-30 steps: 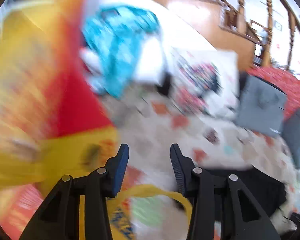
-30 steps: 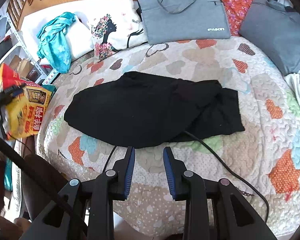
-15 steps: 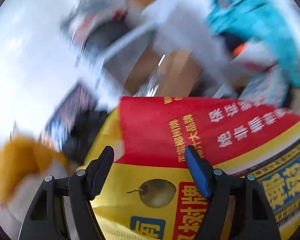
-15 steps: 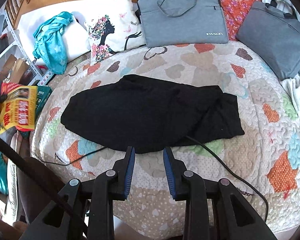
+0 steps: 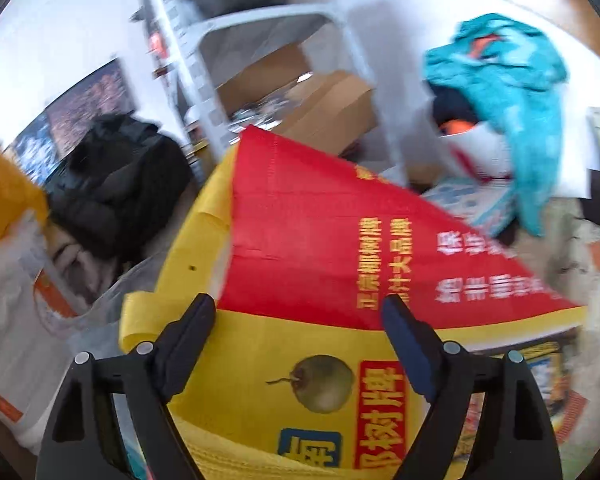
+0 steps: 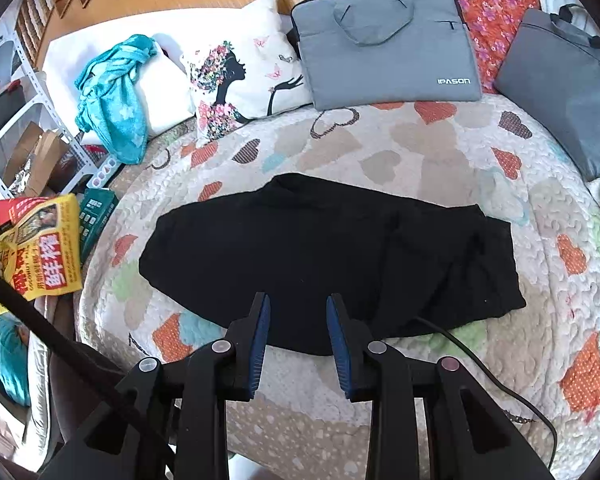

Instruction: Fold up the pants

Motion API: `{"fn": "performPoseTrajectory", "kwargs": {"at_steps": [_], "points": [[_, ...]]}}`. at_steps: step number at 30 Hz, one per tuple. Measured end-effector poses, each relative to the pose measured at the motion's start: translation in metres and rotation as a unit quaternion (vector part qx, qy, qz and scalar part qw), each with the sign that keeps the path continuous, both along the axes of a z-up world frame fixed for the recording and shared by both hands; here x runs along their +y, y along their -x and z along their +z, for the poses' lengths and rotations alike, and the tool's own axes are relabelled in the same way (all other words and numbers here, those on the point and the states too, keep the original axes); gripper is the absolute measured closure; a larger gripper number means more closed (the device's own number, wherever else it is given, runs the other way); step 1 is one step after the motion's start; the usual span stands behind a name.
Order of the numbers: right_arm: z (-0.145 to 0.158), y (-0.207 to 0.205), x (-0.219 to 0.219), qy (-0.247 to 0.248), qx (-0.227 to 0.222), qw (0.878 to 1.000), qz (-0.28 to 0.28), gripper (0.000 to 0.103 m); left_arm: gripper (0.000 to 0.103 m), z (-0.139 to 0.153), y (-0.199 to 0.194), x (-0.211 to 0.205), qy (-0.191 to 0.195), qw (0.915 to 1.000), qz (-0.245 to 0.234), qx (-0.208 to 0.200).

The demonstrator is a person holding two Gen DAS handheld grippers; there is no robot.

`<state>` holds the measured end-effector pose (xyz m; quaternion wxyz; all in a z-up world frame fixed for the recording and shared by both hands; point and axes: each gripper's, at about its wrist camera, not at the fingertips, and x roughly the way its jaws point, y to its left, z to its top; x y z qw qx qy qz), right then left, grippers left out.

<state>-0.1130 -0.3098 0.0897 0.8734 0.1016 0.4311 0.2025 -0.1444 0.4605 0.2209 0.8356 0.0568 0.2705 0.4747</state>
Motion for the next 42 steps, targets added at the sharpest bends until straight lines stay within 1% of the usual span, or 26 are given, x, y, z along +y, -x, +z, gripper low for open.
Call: {"fn": "performPoseTrajectory", "kwargs": {"at_steps": [2, 3, 5, 8, 9, 11, 12, 13, 14, 16, 18, 21, 22, 23, 25, 27, 29, 31, 32, 33, 35, 36, 38, 39, 41, 42], "points": [[0.000, 0.004, -0.006, -0.007, -0.002, 1.000, -0.005, 0.069, 0.018, 0.001, -0.009, -0.024, 0.007, 0.9996, -0.026, 0.002], [0.000, 0.005, -0.011, -0.010, -0.002, 1.000, -0.009, 0.069, 0.018, 0.005, -0.015, -0.039, 0.025, 0.9983, -0.052, -0.003], [0.000, 0.008, -0.023, -0.013, -0.004, 1.000, -0.017, 0.069, 0.018, 0.010, -0.019, -0.058, 0.050, 0.9955, -0.079, -0.014], [0.005, 0.012, -0.040, -0.016, -0.011, 0.999, -0.029, 0.068, 0.018, 0.031, -0.026, -0.091, 0.087, 0.9884, -0.117, -0.041], [0.007, 0.013, -0.046, -0.019, -0.015, 0.999, -0.033, 0.068, 0.018, 0.038, -0.026, -0.096, 0.100, 0.9855, -0.127, -0.052], [0.011, 0.017, -0.057, -0.026, -0.024, 0.999, -0.038, 0.066, 0.018, 0.054, -0.020, -0.116, 0.138, 0.9722, -0.169, -0.086], [0.013, 0.019, -0.061, -0.029, -0.029, 0.998, -0.039, 0.064, 0.018, 0.060, -0.018, -0.126, 0.147, 0.9665, -0.187, -0.096], [0.014, 0.019, -0.063, -0.030, -0.033, 0.998, -0.038, 0.063, 0.018, 0.066, -0.016, -0.137, 0.151, 0.9618, -0.204, -0.103], [0.015, 0.020, -0.063, -0.031, -0.036, 0.998, -0.036, 0.063, 0.018, 0.073, -0.014, -0.150, 0.146, 0.9586, -0.220, -0.106], [0.016, 0.019, -0.061, -0.031, -0.040, 0.998, -0.028, 0.062, 0.018, 0.083, -0.010, -0.176, 0.127, 0.9559, -0.241, -0.110], [0.017, 0.017, -0.053, -0.036, -0.042, 0.998, -0.015, 0.061, 0.016, 0.084, -0.007, -0.204, 0.115, 0.9501, -0.270, -0.106], [0.015, 0.012, -0.039, -0.040, -0.041, 0.998, 0.003, 0.058, 0.015, 0.073, -0.009, -0.241, 0.089, 0.9510, -0.283, -0.088], [0.013, 0.010, -0.036, -0.041, -0.040, 0.998, 0.007, 0.058, 0.015, 0.070, -0.009, -0.247, 0.092, 0.9490, -0.289, -0.087], [0.012, 0.009, -0.032, -0.043, -0.039, 0.998, 0.011, 0.058, 0.015, 0.068, -0.007, -0.252, 0.105, 0.9445, -0.299, -0.088], [0.008, 0.008, -0.027, -0.044, -0.035, 0.998, 0.018, 0.058, 0.015, 0.062, 0.001, -0.257, 0.151, 0.9299, -0.321, -0.098], [0.004, 0.008, -0.024, -0.038, -0.032, 0.998, 0.023, 0.058, 0.015, 0.055, 0.016, -0.271, 0.188, 0.9089, -0.357, -0.107], [-0.001, 0.006, -0.024, -0.035, -0.026, 0.999, 0.021, 0.058, 0.015, 0.049, 0.025, -0.286, 0.191, 0.8999, -0.377, -0.107], [-0.006, 0.002, -0.028, -0.038, -0.017, 0.999, 0.012, 0.057, 0.014, 0.040, 0.033, -0.307, 0.190, 0.8857, -0.410, -0.107], [-0.007, 0.000, -0.030, -0.041, -0.013, 0.999, 0.004, 0.057, 0.014, 0.035, 0.035, -0.318, 0.194, 0.8778, -0.425, -0.106], [-0.008, -0.002, -0.035, -0.046, -0.010, 0.999, -0.006, 0.057, 0.014, 0.029, 0.033, -0.329, 0.203, 0.8674, -0.443, -0.102], [-0.006, -0.007, -0.046, -0.049, -0.010, 0.998, -0.024, 0.057, 0.014, 0.015, 0.022, -0.346, 0.221, 0.8519, -0.466, -0.089], [-0.006, -0.008, -0.053, -0.046, -0.010, 0.998, -0.035, 0.057, 0.014, 0.004, 0.011, -0.354, 0.231, 0.8478, -0.471, -0.081], [-0.006, -0.012, -0.067, -0.042, -0.007, 0.998, -0.055, 0.057, 0.014, -0.022, -0.015, -0.365, 0.255, 0.8432, -0.468, -0.067], [-0.007, -0.015, -0.075, -0.042, -0.002, 0.997, -0.065, 0.057, 0.014, -0.034, -0.026, -0.366, 0.266, 0.8424, -0.465, -0.061], [-0.011, -0.020, -0.096, -0.041, 0.011, 0.995, -0.095, 0.057, 0.014, -0.063, -0.049, -0.370, 0.285, 0.8468, -0.446, -0.051], [-0.015, -0.023, -0.107, -0.040, 0.017, 0.993, -0.110, 0.057, 0.014, -0.082, -0.063, -0.369, 0.299, 0.8475, -0.436, -0.043]]}}
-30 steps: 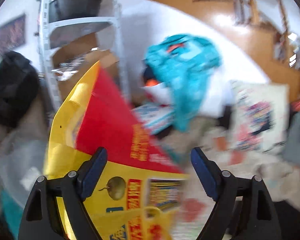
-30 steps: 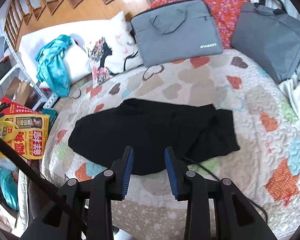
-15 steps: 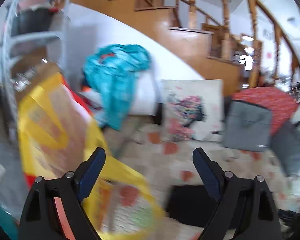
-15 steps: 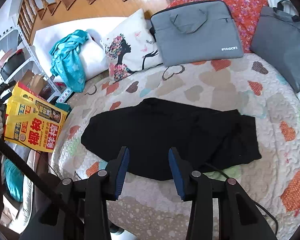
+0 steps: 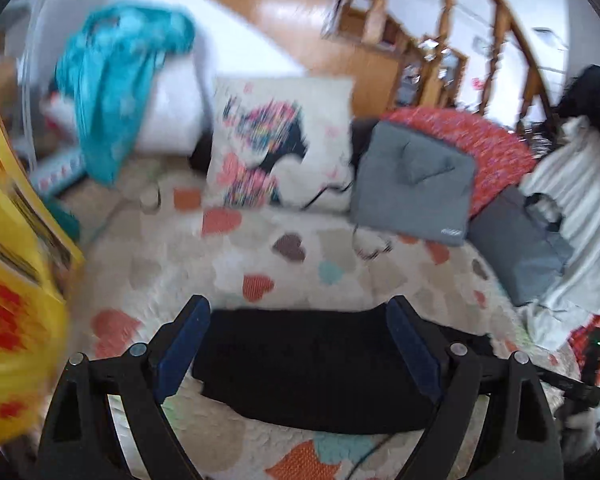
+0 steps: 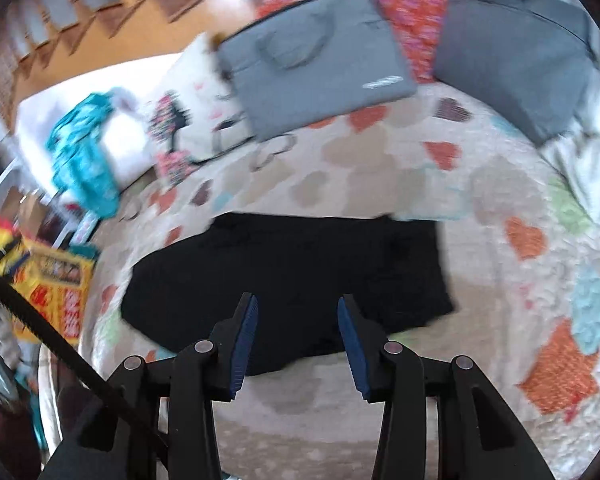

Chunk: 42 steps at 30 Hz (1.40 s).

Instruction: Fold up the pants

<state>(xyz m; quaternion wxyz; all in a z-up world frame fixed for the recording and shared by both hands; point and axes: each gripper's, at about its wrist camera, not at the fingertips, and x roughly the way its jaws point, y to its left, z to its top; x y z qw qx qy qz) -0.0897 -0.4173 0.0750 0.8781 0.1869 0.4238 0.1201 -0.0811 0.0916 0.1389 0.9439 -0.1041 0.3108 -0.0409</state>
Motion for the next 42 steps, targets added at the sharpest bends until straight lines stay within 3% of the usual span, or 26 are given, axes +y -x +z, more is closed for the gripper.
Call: {"fn": "performPoseTrajectory", "kwargs": {"at_steps": [5, 8, 13, 16, 18, 19, 20, 21, 26, 31, 33, 35, 38, 42], "points": [[-0.014, -0.028, -0.022, 0.032, 0.023, 0.999, -0.023, 0.057, 0.014, -0.080, -0.053, 0.003, 0.045, 0.9955, 0.010, 0.083], [-0.026, -0.055, -0.014, 0.035, 0.034, 0.999, -0.011, 0.057, 0.014, -0.116, -0.072, -0.003, 0.032, 0.9925, 0.018, 0.117], [-0.042, -0.101, 0.004, 0.008, 0.061, 0.998, -0.033, 0.057, 0.014, -0.150, -0.075, -0.005, -0.017, 0.9926, 0.024, 0.118], [-0.052, -0.125, 0.023, 0.041, 0.094, 0.994, -0.039, 0.056, 0.014, -0.169, -0.080, -0.002, -0.025, 0.9886, 0.031, 0.145], [-0.058, -0.133, 0.036, 0.073, 0.113, 0.990, -0.031, 0.055, 0.014, -0.173, -0.081, -0.004, -0.034, 0.9878, 0.032, 0.149], [-0.060, -0.135, 0.040, 0.083, 0.118, 0.989, -0.024, 0.068, 0.014, -0.174, -0.080, -0.006, -0.043, 0.9876, 0.032, 0.148], [-0.059, -0.135, 0.042, 0.086, 0.120, 0.989, -0.014, 0.095, 0.014, -0.174, -0.079, -0.009, -0.054, 0.9873, 0.033, 0.146], [-0.057, -0.133, 0.043, 0.088, 0.119, 0.989, -0.008, 0.096, 0.014, -0.175, -0.079, -0.012, -0.063, 0.9867, 0.034, 0.146], [-0.025, -0.113, 0.016, 0.125, 0.077, 0.988, -0.049, 0.097, 0.014, -0.178, -0.077, -0.018, -0.075, 0.9844, 0.037, 0.155], [-0.019, -0.100, -0.024, 0.198, 0.086, 0.968, -0.130, 0.096, 0.014, -0.177, -0.076, -0.017, -0.062, 0.9846, 0.038, 0.159], [-0.016, -0.094, -0.032, 0.179, 0.075, 0.971, -0.140, 0.092, 0.014, -0.177, -0.075, -0.016, -0.057, 0.9848, 0.038, 0.160], [-0.012, -0.085, -0.037, 0.137, 0.065, 0.980, -0.132, 0.068, 0.014, -0.175, -0.072, -0.016, -0.054, 0.9855, 0.038, 0.156], [-0.014, -0.075, -0.022, 0.119, 0.068, 0.986, -0.090, 0.067, 0.014, -0.169, -0.066, -0.015, -0.044, 0.9873, 0.038, 0.147], [-0.025, -0.076, -0.010, 0.033, 0.091, 0.993, -0.072, 0.067, 0.014, -0.166, -0.061, -0.017, -0.028, 0.9887, 0.034, 0.143]]}}
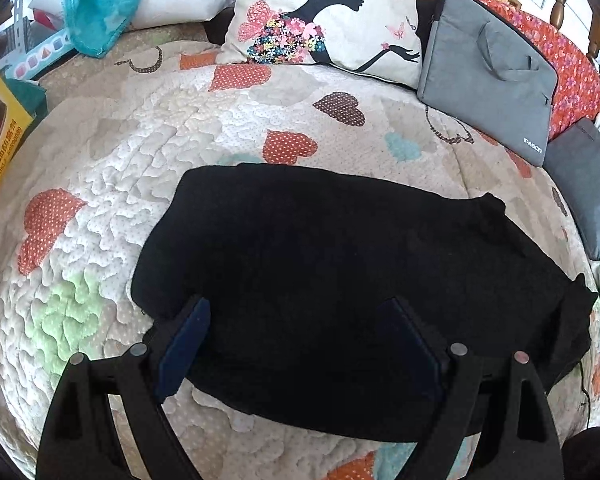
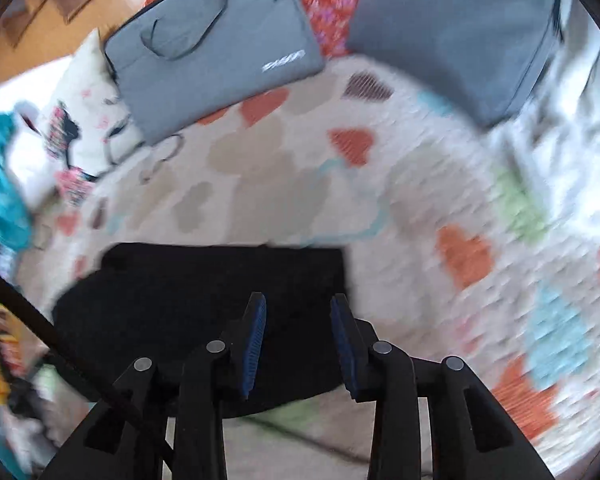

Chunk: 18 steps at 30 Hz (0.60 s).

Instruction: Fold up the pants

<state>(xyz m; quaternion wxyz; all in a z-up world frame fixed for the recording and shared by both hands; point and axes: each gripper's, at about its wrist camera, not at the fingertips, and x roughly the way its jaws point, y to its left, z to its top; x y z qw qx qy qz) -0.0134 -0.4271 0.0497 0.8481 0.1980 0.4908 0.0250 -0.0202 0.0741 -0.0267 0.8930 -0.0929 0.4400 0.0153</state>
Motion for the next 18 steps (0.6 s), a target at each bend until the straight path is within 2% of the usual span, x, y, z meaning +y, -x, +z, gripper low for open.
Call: {"fn": "performPoseTrajectory", "kwargs": {"at_steps": [1, 3, 6, 7, 9, 10, 12, 15, 16, 18], "points": [[-0.001, -0.002, 0.008, 0.005, -0.001, 1.000, -0.002, 0.065, 0.014, -0.001, -0.001, -0.002, -0.004, 1.0000, -0.001, 0.001], [0.002, -0.010, 0.021, 0.048, -0.015, 0.999, -0.004, 0.064, 0.014, -0.004, -0.001, -0.005, -0.015, 0.9999, 0.000, 0.004], [0.011, -0.027, 0.048, 0.089, -0.059, 0.994, 0.012, 0.064, 0.014, -0.003, -0.001, -0.006, -0.018, 0.9998, 0.000, 0.001], [0.011, -0.032, 0.055, 0.085, -0.062, 0.994, 0.025, 0.064, 0.014, -0.003, -0.001, -0.007, -0.017, 0.9999, 0.000, 0.000], [0.005, -0.048, 0.073, 0.037, -0.059, 0.995, 0.077, 0.064, 0.014, -0.003, -0.001, -0.006, -0.013, 0.9999, 0.000, 0.000], [-0.002, -0.057, 0.083, 0.004, -0.049, 0.993, 0.106, 0.064, 0.014, -0.004, -0.002, -0.005, -0.011, 0.9999, 0.000, 0.001], [-0.020, -0.069, 0.098, -0.010, -0.006, 0.991, 0.136, 0.064, 0.014, -0.005, -0.003, -0.005, -0.012, 0.9999, 0.000, 0.007], [-0.038, -0.066, 0.102, 0.056, 0.062, 0.985, 0.153, 0.066, 0.014, -0.004, -0.002, -0.004, -0.017, 0.9998, 0.000, 0.013], [-0.039, -0.054, 0.098, 0.072, 0.077, 0.980, 0.166, 0.069, 0.014, -0.004, -0.001, -0.002, -0.016, 0.9998, 0.000, 0.013], [-0.035, -0.027, 0.084, 0.091, 0.099, 0.974, 0.180, 0.070, 0.014, -0.002, 0.000, 0.002, -0.008, 0.9999, -0.001, 0.015]]}}
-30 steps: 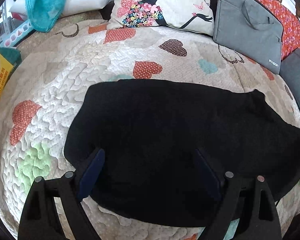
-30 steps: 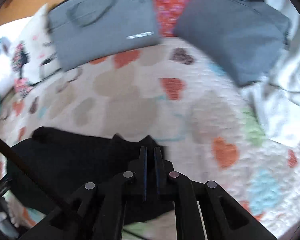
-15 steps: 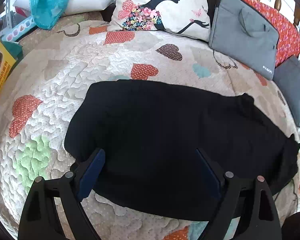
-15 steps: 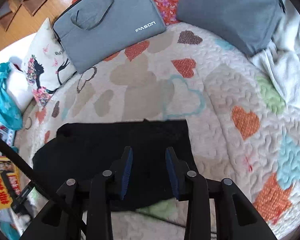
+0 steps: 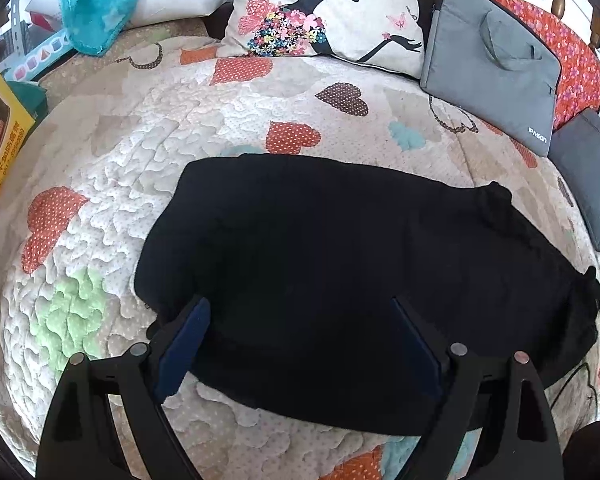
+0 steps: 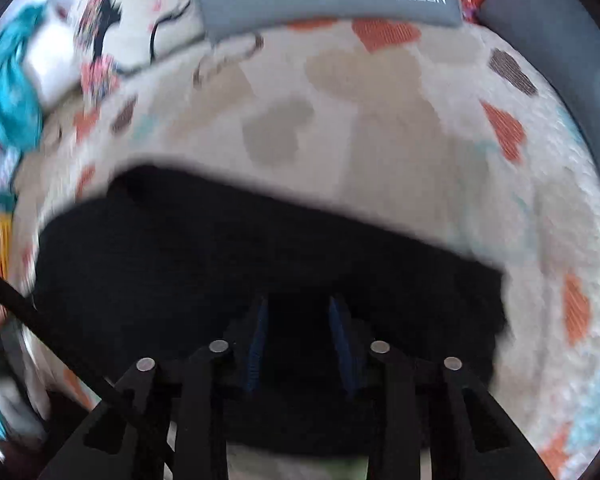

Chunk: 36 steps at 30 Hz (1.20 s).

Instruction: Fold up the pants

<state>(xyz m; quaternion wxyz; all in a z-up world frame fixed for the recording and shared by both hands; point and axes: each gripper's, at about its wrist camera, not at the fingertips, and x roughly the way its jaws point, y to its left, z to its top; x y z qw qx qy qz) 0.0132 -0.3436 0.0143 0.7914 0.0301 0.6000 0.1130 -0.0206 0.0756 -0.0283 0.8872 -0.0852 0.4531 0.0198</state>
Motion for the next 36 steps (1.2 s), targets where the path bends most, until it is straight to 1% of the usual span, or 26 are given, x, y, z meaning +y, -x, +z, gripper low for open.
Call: {"fn": "performPoseTrajectory", "kwargs": {"at_steps": [2, 4, 6, 7, 8, 9, 10, 12, 13, 14, 15, 16, 18, 19, 20, 21, 22, 24, 26, 29, 32, 36], "points": [[0.002, 0.036, -0.022, 0.035, 0.027, 0.999, 0.001, 0.070, 0.014, 0.000, 0.001, 0.002, 0.005, 1.0000, 0.002, 0.003], [-0.001, 0.064, -0.048, 0.082, 0.053, 0.995, -0.018, 0.070, 0.014, 0.000, 0.001, 0.004, 0.012, 0.9999, 0.005, 0.007], [-0.001, 0.084, -0.075, 0.134, 0.062, 0.988, -0.046, 0.070, 0.014, 0.002, 0.002, 0.002, 0.015, 0.9998, 0.007, 0.007], [0.003, 0.091, -0.089, 0.156, 0.054, 0.984, -0.066, 0.070, 0.014, 0.003, 0.003, 0.001, 0.017, 0.9998, 0.007, 0.005], [0.010, 0.094, -0.098, 0.156, 0.041, 0.983, -0.083, 0.070, 0.014, 0.006, 0.004, 0.000, 0.019, 0.9998, 0.007, 0.002], [0.019, 0.094, -0.105, 0.139, 0.023, 0.985, -0.098, 0.069, 0.014, 0.007, 0.005, -0.001, 0.020, 0.9998, 0.006, -0.002], [0.032, 0.091, -0.110, 0.101, -0.008, 0.988, -0.113, 0.069, 0.014, 0.009, 0.007, -0.002, 0.020, 0.9998, 0.004, -0.008], [0.051, 0.080, -0.105, 0.051, -0.052, 0.990, -0.117, 0.068, 0.014, 0.012, 0.010, -0.005, 0.017, 0.9997, 0.004, -0.017], [0.059, 0.069, -0.092, 0.031, -0.079, 0.991, -0.106, 0.059, 0.014, 0.012, 0.011, -0.006, 0.016, 0.9997, 0.004, -0.019], [0.063, 0.059, -0.081, 0.023, -0.095, 0.991, -0.094, 0.043, 0.014, 0.012, 0.012, -0.007, 0.016, 0.9997, 0.004, -0.020], [0.065, 0.045, -0.065, 0.021, -0.111, 0.991, -0.078, 0.039, 0.014, 0.012, 0.012, -0.007, 0.016, 0.9996, 0.005, -0.020], [0.063, 0.031, -0.051, 0.025, -0.122, 0.990, -0.062, 0.038, 0.014, 0.012, 0.012, -0.008, 0.017, 0.9996, 0.006, -0.021], [0.055, 0.001, -0.026, 0.049, -0.129, 0.989, -0.049, 0.038, 0.014, 0.012, 0.014, -0.008, 0.012, 0.9996, 0.008, -0.025], [0.048, -0.017, -0.013, 0.064, -0.126, 0.989, -0.037, 0.046, 0.014, 0.012, 0.013, -0.008, 0.010, 0.9996, 0.009, -0.026], [0.042, -0.029, -0.006, 0.072, -0.119, 0.990, -0.026, 0.072, 0.014, 0.013, 0.013, -0.007, 0.008, 0.9996, 0.009, -0.027], [0.033, -0.041, 0.003, 0.082, -0.109, 0.991, -0.015, 0.084, 0.014, 0.013, 0.013, -0.007, 0.006, 0.9995, 0.010, -0.028], [0.024, -0.052, 0.015, 0.095, -0.097, 0.991, -0.005, 0.094, 0.014, 0.013, 0.012, -0.006, 0.005, 0.9995, 0.010, -0.028], [0.004, -0.062, 0.023, 0.119, -0.063, 0.991, 0.015, 0.095, 0.014, 0.013, 0.011, -0.004, 0.008, 0.9995, 0.012, -0.026], [-0.010, -0.053, 0.022, 0.141, -0.037, 0.989, 0.027, 0.097, 0.014, 0.013, 0.010, -0.003, 0.011, 0.9996, 0.013, -0.024], [-0.012, -0.030, 0.013, 0.145, -0.008, 0.989, 0.037, 0.099, 0.014, 0.015, 0.009, -0.002, 0.019, 0.9995, 0.011, -0.023], [-0.009, 0.001, 0.007, 0.165, 0.014, 0.985, 0.057, 0.099, 0.014, 0.018, 0.009, -0.003, 0.024, 0.9994, 0.008, -0.025], [-0.011, 0.044, -0.018, 0.183, 0.048, 0.980, 0.061, 0.099, 0.014, 0.020, 0.010, -0.008, 0.022, 0.9994, 0.003, -0.027]]}}
